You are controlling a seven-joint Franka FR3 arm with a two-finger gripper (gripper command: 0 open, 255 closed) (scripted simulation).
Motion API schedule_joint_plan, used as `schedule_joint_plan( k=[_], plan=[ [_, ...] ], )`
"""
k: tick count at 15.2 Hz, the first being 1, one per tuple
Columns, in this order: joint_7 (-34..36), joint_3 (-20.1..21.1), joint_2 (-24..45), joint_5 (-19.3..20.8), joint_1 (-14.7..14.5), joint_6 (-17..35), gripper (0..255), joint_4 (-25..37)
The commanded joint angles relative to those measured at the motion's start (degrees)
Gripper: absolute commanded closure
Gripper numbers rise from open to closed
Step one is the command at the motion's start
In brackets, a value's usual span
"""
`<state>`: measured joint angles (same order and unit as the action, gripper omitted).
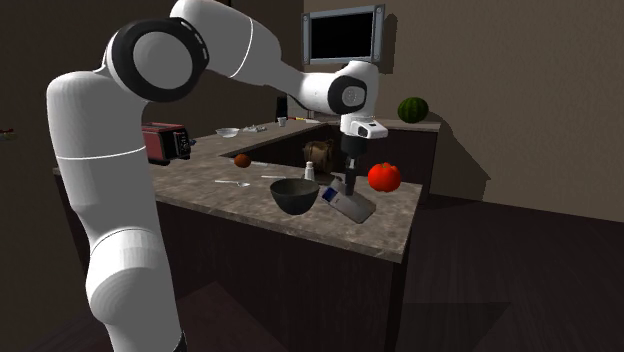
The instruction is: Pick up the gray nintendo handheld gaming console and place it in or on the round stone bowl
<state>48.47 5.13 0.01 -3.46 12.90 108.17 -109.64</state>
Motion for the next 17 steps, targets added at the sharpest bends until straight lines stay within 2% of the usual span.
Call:
schedule_joint_plan(
  k=[1,17],
  plan=[
    [0.0,-0.1,-0.3,0.0,0.1,-1.5,255,1.2],
    [0.6,-0.1,-0.3,0.1,0.1,-13.9,255,13.6]
  ],
)
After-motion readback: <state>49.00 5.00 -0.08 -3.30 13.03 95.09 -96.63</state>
